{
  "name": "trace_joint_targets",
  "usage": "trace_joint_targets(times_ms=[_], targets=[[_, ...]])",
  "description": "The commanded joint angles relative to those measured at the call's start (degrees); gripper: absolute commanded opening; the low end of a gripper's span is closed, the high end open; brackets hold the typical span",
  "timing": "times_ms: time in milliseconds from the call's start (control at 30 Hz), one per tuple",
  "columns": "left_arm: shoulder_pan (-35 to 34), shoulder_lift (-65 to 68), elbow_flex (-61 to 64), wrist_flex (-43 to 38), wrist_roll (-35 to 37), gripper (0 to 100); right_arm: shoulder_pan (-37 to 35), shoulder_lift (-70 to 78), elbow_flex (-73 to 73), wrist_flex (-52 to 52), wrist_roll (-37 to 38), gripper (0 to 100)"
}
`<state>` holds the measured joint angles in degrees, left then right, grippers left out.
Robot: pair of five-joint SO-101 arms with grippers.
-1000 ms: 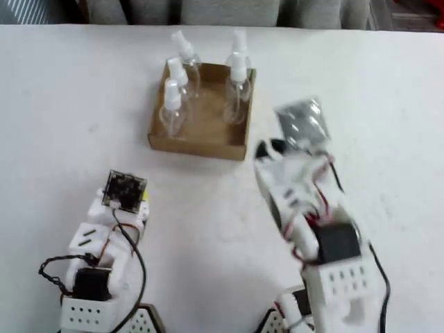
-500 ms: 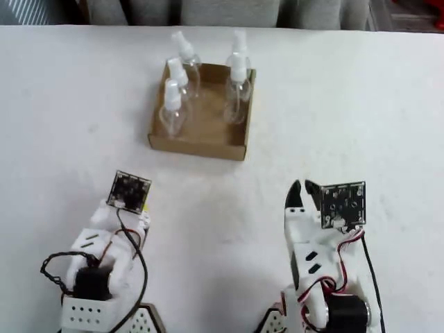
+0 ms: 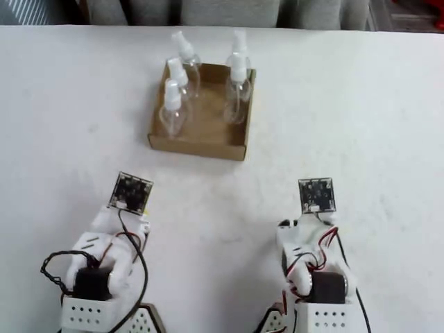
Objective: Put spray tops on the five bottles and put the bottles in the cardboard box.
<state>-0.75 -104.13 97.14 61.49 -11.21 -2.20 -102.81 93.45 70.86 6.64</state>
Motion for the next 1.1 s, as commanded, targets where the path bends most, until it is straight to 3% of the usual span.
trace_joint_targets(times_ms=[0, 1067], targets=[[-0.4, -0.57, -0.18, 0.26, -0.7, 2, 0.57, -0.4, 0.79, 0.22, -0.53, 1.9], [-0.22, -0.57, -0.18, 0.35, -0.44, 2, 0.48, -0.31, 3.43, 1.8, -0.18, 2.0]])
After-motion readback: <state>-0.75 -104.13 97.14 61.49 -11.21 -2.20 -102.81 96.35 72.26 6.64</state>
